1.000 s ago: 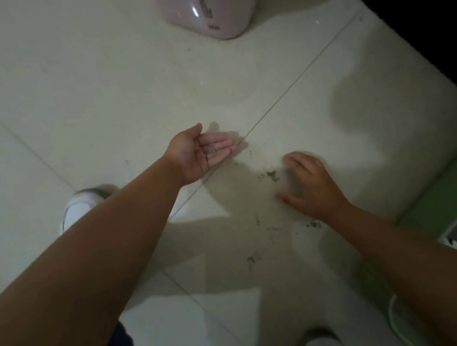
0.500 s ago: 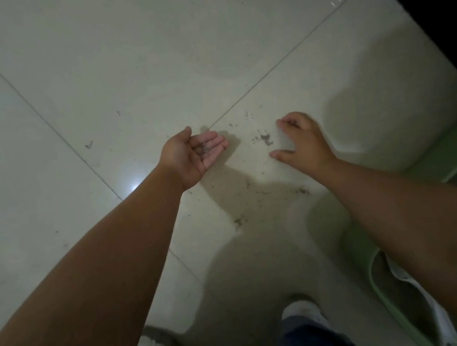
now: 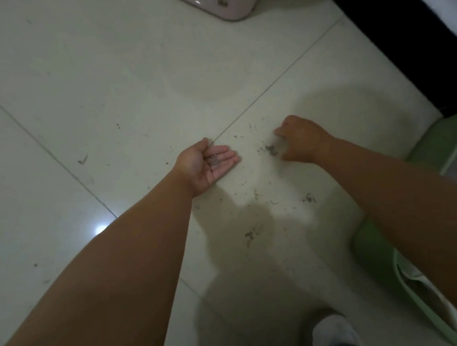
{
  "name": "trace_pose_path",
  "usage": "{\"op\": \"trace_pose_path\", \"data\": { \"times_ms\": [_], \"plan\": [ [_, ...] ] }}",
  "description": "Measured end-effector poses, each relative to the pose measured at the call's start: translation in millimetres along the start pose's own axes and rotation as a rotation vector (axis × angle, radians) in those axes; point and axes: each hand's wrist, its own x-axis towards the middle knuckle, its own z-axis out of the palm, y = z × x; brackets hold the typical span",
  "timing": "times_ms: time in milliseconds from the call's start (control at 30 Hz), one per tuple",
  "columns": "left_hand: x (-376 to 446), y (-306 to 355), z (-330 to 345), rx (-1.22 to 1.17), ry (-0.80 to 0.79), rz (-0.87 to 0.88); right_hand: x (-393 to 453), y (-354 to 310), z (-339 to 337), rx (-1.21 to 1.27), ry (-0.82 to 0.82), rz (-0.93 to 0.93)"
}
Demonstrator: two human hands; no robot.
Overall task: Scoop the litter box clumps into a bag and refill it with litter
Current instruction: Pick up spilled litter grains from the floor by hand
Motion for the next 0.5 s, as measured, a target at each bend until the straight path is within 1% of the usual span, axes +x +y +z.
{"op": "trace_pose_path", "data": {
  "times_ms": [67, 133, 267, 367, 500],
  "plan": [
    [-2.3, -0.1, 0.6, -0.021, -0.009, 0.000, 4.1, -11.3, 1.7, -0.005, 0.038, -0.045],
    [-0.9, -0.7, -0.3, -0.030, -0.012, 0.014, 7.0, -20.5, 9.8, 0.013, 0.109, -0.127],
    [3.6, -3.0, -2.3, -0.016, -0.016, 0.023, -2.6, -17.8, 31.2, 0.032, 0.225, -0.238],
    [4.9, -1.6, -6.5, 0.032, -0.035, 0.012, -12.9, -9.5, 40.8, 0.019, 0.213, -0.310],
    [3.2, 0.6, -6.9, 0.038, -0.049, 0.022, -10.8, -1.9, 26.5, -0.089, 0.177, -0.336]
  ]
}}
